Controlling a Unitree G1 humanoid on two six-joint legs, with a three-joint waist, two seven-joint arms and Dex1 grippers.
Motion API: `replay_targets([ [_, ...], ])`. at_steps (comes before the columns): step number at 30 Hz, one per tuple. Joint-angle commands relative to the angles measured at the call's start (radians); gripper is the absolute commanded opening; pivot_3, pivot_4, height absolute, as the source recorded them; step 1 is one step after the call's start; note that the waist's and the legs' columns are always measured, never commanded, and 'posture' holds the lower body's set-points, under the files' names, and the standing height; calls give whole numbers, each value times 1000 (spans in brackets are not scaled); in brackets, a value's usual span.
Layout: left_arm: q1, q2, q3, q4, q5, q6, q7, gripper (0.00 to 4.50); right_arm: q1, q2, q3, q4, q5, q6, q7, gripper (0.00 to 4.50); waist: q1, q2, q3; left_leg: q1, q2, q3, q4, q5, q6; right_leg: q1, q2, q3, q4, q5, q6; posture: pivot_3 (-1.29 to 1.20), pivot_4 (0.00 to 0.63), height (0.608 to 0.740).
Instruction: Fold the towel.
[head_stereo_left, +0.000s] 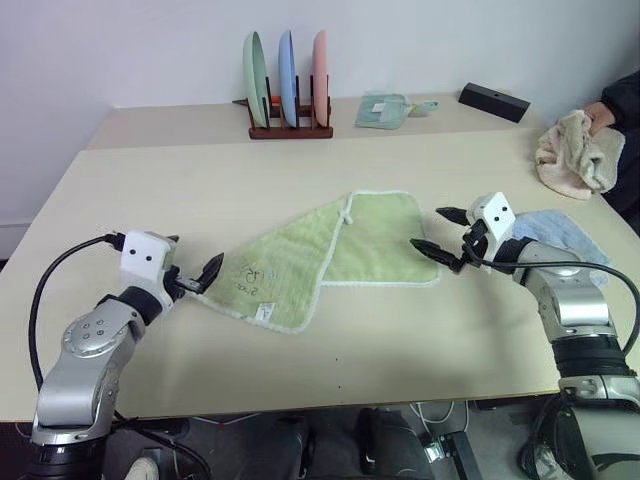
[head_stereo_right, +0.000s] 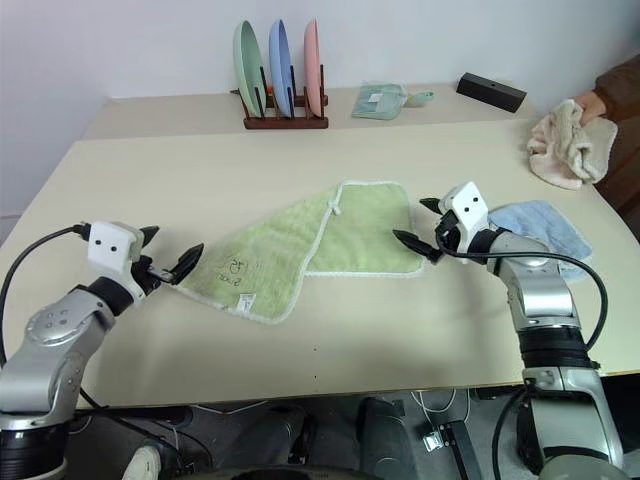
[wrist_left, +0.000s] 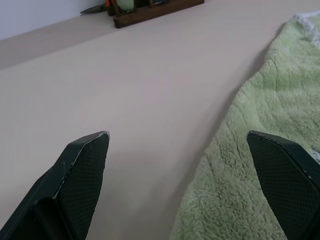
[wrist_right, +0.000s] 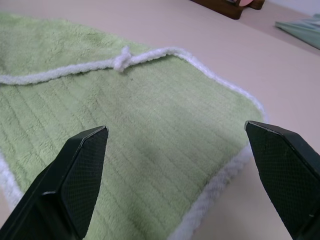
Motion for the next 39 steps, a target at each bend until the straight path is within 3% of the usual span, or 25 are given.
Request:
replay_targets([
  [1, -6, 1, 27, -19, 4, -20, 9, 4478, -35, 8, -1, -17, -1, -15, -2, 4500, 0, 0, 0, 0, 0, 0, 0, 0, 0, 0, 0, 0, 0, 0, 0, 0, 150, 740],
  [13, -30, 7, 20, -23, 1, -43, -5, 4478, -27, 19, 15, -37, -4, -9, -11, 4500, -1, 0, 0, 0, 0, 0, 0, 0, 0, 0, 0, 0, 0, 0, 0, 0, 150, 740],
  [19, -115, 32, -55, -28, -36, -3, -82, 4478, -22, 31, 10, -73, 30, 54, 5, 4500, 1, 0, 0, 0, 0, 0, 0, 0, 0, 0, 0, 0, 0, 0, 0, 0, 150, 740],
  [22, -156, 78, -216, -69, -69, 54, -231, 4478, -1, 42, 2, -77, 15, 42, -22, 4500, 0, 0, 0, 0, 0, 0, 0, 0, 0, 0, 0, 0, 0, 0, 0, 0, 150, 740],
  [25, -159, 111, -261, -80, -83, 78, -286, 4478, 20, 50, 11, -112, 8, 47, -42, 4500, -4, 0, 0, 0, 0, 0, 0, 0, 0, 0, 0, 0, 0, 0, 0, 0, 150, 740],
  [30, -208, 209, -460, -71, -8, 95, -421, 4478, 120, 30, -32, -185, 21, 56, -72, 4500, 1, 0, 0, 0, 0, 0, -1, 0, 0, -1, 0, 0, 1, 0, 0, 0, 150, 740],
  [34, -209, 248, -516, -57, 13, 99, -475, 4478, 162, 29, -35, -219, 23, 64, -84, 4500, -1, 1, 0, 0, 0, 0, -1, 0, 0, 0, 0, 0, 0, 0, 0, 0, 150, 740],
  [39, -232, 226, -597, -1, 102, 76, -460, 4478, 168, 38, -35, -231, 22, 65, -96, 4500, -2, 1, 0, 0, 0, 0, -1, 0, 0, 0, 0, 0, 0, 0, 0, 0, 150, 740],
])
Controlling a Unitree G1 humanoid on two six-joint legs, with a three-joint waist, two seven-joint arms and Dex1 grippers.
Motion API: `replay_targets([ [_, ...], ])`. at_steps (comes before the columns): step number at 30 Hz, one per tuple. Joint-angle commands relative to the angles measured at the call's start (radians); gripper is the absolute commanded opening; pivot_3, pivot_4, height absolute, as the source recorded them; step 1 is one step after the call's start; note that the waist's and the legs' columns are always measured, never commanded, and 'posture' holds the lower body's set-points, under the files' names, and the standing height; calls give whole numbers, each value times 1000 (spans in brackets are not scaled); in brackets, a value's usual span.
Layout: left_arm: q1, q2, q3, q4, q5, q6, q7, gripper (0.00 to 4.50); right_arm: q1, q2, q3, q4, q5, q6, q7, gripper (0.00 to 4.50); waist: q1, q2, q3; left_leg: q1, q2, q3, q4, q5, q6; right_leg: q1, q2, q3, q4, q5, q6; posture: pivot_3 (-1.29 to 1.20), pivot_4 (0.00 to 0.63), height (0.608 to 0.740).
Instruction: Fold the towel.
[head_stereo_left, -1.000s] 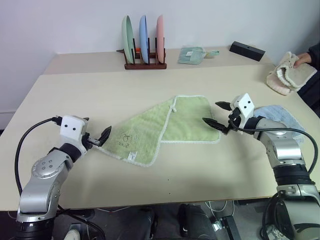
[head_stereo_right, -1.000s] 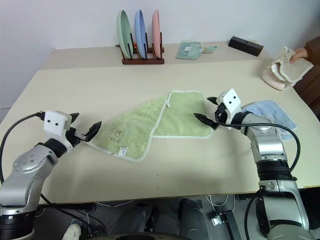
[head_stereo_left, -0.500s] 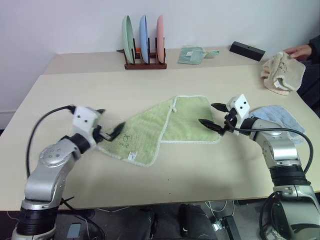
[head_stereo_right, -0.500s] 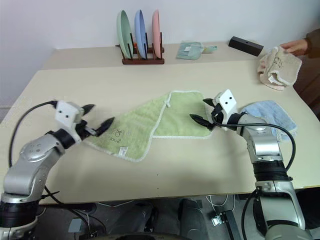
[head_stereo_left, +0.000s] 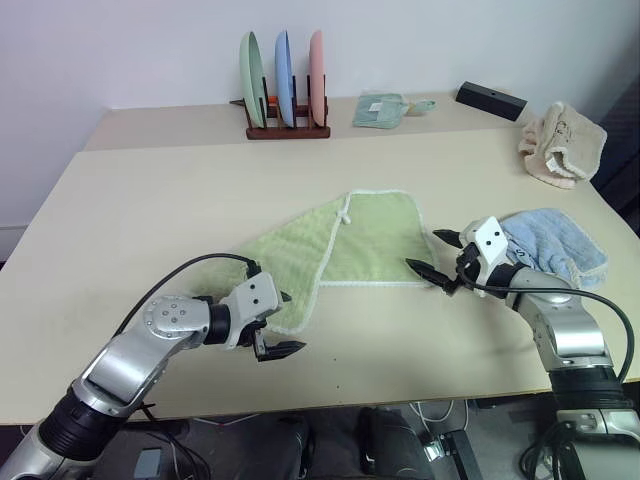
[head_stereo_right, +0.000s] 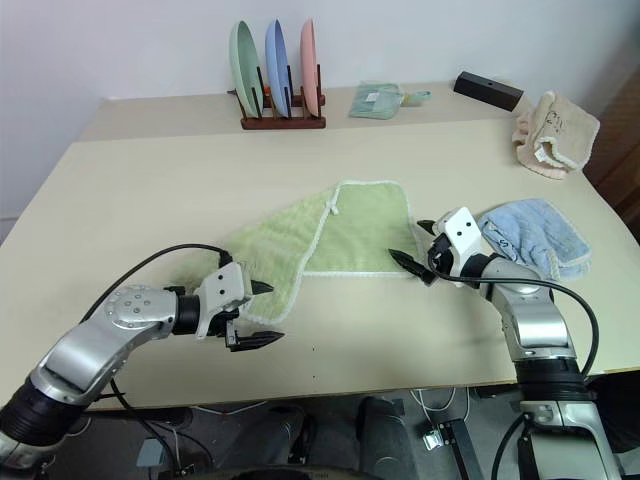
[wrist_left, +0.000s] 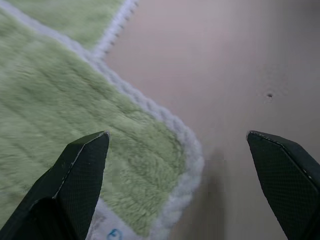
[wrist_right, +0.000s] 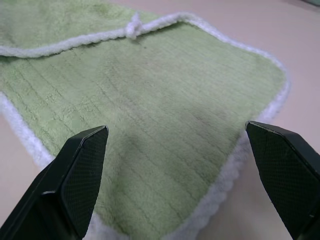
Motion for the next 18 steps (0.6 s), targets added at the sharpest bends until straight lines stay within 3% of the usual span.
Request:
replay_targets([
  [1, -18, -7, -36, 33, 74, -29, 17, 4478, -12, 2, -19, -41, 15, -9, -9, 4500, 1, 0, 0, 0, 0, 0, 0, 0, 0, 0, 0, 0, 0, 0, 0, 0, 150, 740],
  [5, -14, -20, -45, 63, 106, -26, 34, 4478, -29, 8, -13, -14, 8, -30, -9, 4500, 3, 0, 0, 0, 0, 0, 0, 0, 0, 1, 0, 0, 0, 0, 0, 0, 150, 740],
  [6, -9, -23, -42, 65, 111, -27, 41, 4248, -37, 10, -12, -4, 6, -35, -11, 4500, 2, 0, 0, 1, 0, 0, 0, 0, 0, 1, 0, 0, 0, 0, 0, 0, 150, 740],
  [8, -2, -30, -35, 72, 123, -36, 55, 3673, -47, 13, -11, 7, 4, -43, -13, 4500, 2, 0, 0, 1, 0, 0, 0, 0, 0, 1, 0, 0, 0, 0, 0, 0, 150, 740],
  [15, 9, -32, 9, 117, 136, -78, 89, 222, -64, 17, 0, 14, 0, -48, -10, 4500, 1, 0, 0, 1, 0, 0, 1, 0, 0, 2, 0, 0, 0, 0, 0, 0, 150, 740],
  [18, 17, -24, 38, 129, 134, -109, 93, 42, -73, 14, 4, 7, 1, -38, -9, 4500, 0, 0, 0, 1, 0, 0, 0, 0, 0, 2, 0, 0, 0, 0, 0, 0, 150, 740],
])
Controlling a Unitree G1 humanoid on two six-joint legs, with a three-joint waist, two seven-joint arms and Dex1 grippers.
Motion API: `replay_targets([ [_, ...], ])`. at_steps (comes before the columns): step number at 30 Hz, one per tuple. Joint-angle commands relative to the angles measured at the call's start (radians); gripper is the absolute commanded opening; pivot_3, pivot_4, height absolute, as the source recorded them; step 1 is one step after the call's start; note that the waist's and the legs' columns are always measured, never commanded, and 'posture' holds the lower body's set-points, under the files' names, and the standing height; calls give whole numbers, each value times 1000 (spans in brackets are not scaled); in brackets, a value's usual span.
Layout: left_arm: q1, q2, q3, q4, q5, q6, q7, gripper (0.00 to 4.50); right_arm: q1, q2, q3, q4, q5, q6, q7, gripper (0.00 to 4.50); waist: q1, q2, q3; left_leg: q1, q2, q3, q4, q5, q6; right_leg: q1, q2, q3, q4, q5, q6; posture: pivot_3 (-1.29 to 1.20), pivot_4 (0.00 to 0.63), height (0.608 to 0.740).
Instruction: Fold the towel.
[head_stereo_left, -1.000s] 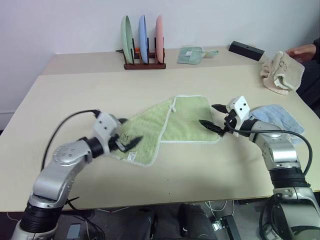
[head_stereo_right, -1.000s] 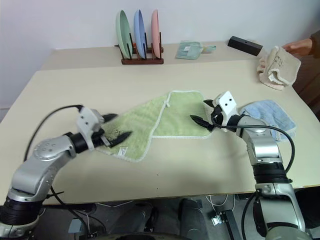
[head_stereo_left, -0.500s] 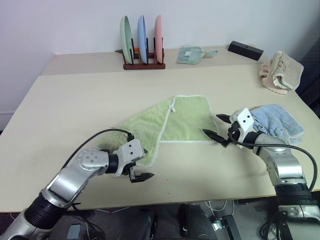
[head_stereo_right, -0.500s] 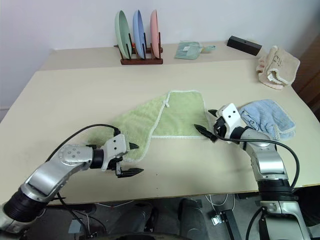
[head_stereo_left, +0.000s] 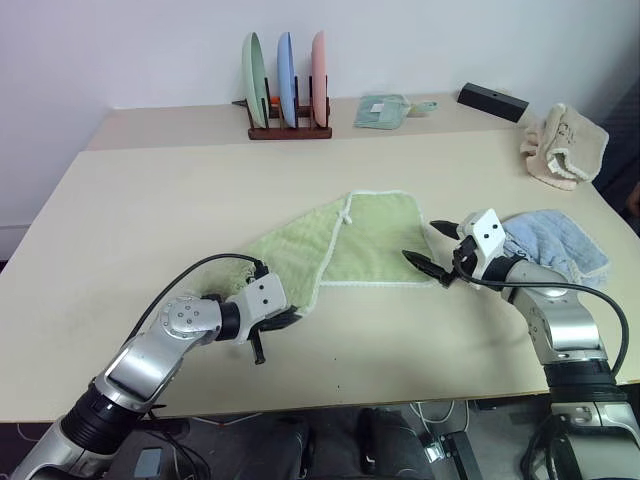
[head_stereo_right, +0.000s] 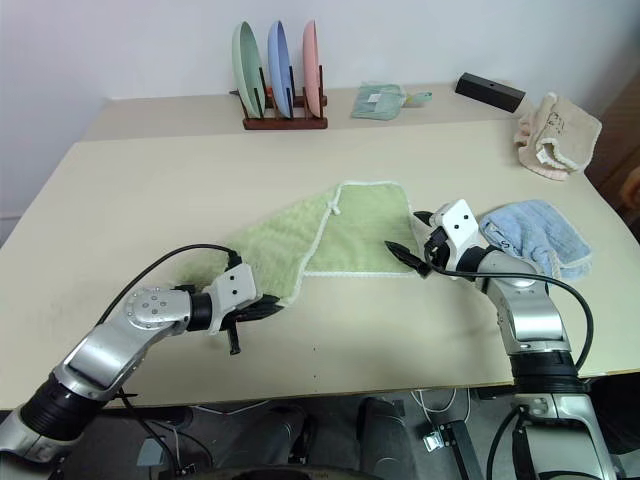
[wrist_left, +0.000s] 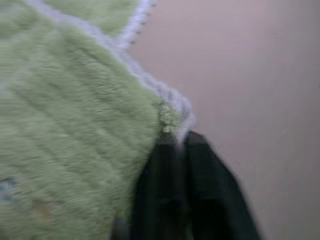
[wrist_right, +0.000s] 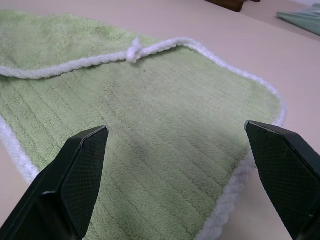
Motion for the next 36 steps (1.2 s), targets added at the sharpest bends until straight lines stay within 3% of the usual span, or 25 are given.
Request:
replay_targets([
  [1, 19, 18, 59, 43, 31, -14, 25, 42, -31, -1, -1, -22, 3, -3, 0, 4500, -1, 0, 0, 0, 0, 0, 0, 0, 0, 0, 0, 0, 0, 0, 0, 0, 150, 740],
  [7, 43, 31, 163, -1, -26, -38, -2, 42, -59, -9, 6, -30, -3, 14, 1, 4500, -1, 0, 0, -1, 0, 0, 0, 0, 0, -1, 0, 0, 0, 0, 0, 0, 150, 740],
  [10, 249, 185, 372, -155, -200, 53, -178, 42, -172, -42, 60, 39, -104, -31, -18, 4500, -23, -1, 1, -3, 0, 1, 0, 0, 0, -5, 0, 1, 1, 0, 0, 0, 150, 740],
  [12, 374, 254, 439, -166, -186, 25, -224, 42, -244, -56, 97, 104, -163, -76, -22, 4500, -33, 1, 2, -5, 0, 3, -1, 0, 0, -9, 0, 1, 2, 0, 0, 0, 150, 740],
  [17, 496, 264, 530, -154, -183, 14, -207, 42, -337, -75, 171, 257, -255, -193, 22, 4500, -21, 2, 2, -3, 0, 2, -3, 0, 0, -5, -1, 0, 1, 0, -1, 0, 150, 740],
  [22, 511, 216, 560, -142, -175, 5, -149, 42, -402, -93, 257, 428, -364, -380, 54, 4500, -26, 3, 3, -3, 0, 2, -2, 0, 0, -4, -1, 0, -1, 0, 0, 0, 150, 740],
  [36, 503, 181, 487, -130, -143, -26, -129, 42, -723, 32, 467, 894, -699, -829, -210, 4500, -34, 3, 3, -3, 0, 3, -5, 0, -1, -7, 0, 1, 1, 0, -1, 0, 150, 740],
])
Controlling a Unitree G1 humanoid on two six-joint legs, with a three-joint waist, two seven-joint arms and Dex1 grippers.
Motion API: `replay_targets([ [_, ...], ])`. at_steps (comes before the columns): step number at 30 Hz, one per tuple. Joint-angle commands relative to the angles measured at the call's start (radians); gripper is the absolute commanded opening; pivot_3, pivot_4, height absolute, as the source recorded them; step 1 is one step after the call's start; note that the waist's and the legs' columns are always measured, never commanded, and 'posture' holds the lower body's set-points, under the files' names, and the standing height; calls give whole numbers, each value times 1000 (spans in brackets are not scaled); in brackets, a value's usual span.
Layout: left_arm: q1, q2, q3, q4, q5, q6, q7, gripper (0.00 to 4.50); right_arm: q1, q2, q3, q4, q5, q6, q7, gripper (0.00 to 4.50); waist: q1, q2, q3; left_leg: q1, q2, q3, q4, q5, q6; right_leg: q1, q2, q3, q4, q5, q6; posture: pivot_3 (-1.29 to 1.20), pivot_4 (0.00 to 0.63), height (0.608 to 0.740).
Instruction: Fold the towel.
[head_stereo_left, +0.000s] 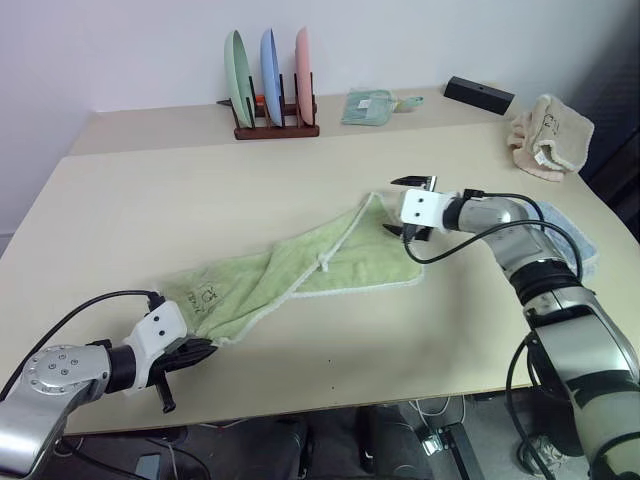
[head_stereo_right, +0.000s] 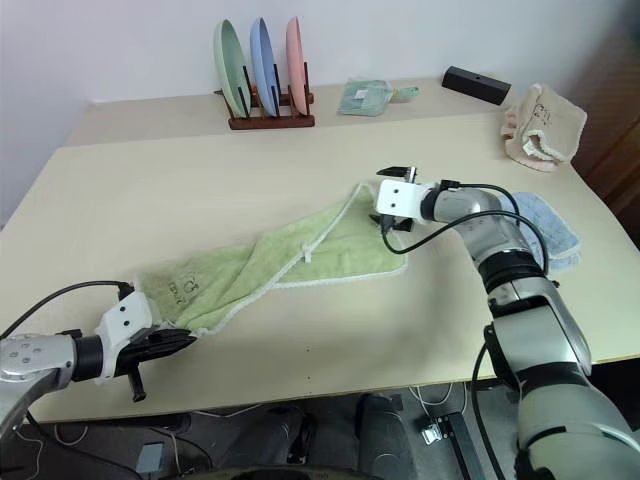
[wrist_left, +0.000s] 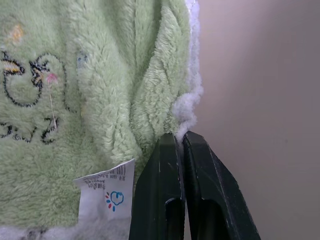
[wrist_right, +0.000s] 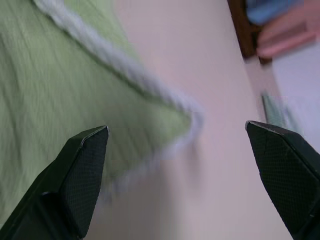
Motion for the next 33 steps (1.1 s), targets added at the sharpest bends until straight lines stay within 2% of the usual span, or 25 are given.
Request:
replay_targets([
  [1, -9, -9, -18, 2, 10, -21, 1, 42, -106, 34, 58, 101, -98, -91, -94, 4500, 0, 0, 0, 0, 0, 0, 0, 0, 0, 0, 0, 0, 0, 0, 0, 0, 150, 740],
  [6, -25, -31, -36, 1, 1, -21, 6, 42, -230, 89, 209, 244, -292, -137, -254, 4500, -1, 0, 0, 1, 0, 0, 0, 0, -1, -1, 0, 0, 2, 0, 0, 0, 150, 740],
  [12, -16, -46, -35, -18, 3, -9, 19, 42, -287, 140, 275, 339, -374, -115, -364, 4500, 0, 0, 0, 1, 0, 0, -1, 1, -1, -1, 1, 1, 2, 0, -1, 0, 150, 740],
  [15, -8, -51, -37, -32, 3, -5, 30, 0, -297, 153, 296, 364, -403, -80, -395, 3642, -1, 0, 0, 2, 0, 0, -2, 1, -1, -1, 1, 1, 2, 0, -1, 0, 150, 740],
  [22, 18, -53, -24, -58, -11, 11, 39, 0, -285, 138, 284, 378, -405, -31, -459, 64, -11, 0, 0, 3, 0, 0, -7, 2, -4, -3, 1, 2, 2, -1, -2, 0, 150, 740],
  [31, 10, -45, 26, -57, -27, 11, 43, 0, -235, 38, 235, 329, -355, -122, -453, 64, -20, 0, 0, 2, 0, 0, -8, 3, -4, -3, 1, 2, 2, -1, -3, 0, 150, 740],
  [33, -18, -59, 70, -50, -51, 14, 60, 0, -218, -16, 203, 286, -314, -180, -401, 64, -19, 0, 0, 2, 0, 0, -8, 3, -4, -4, 1, 2, 2, -2, -3, 0, 150, 740],
])
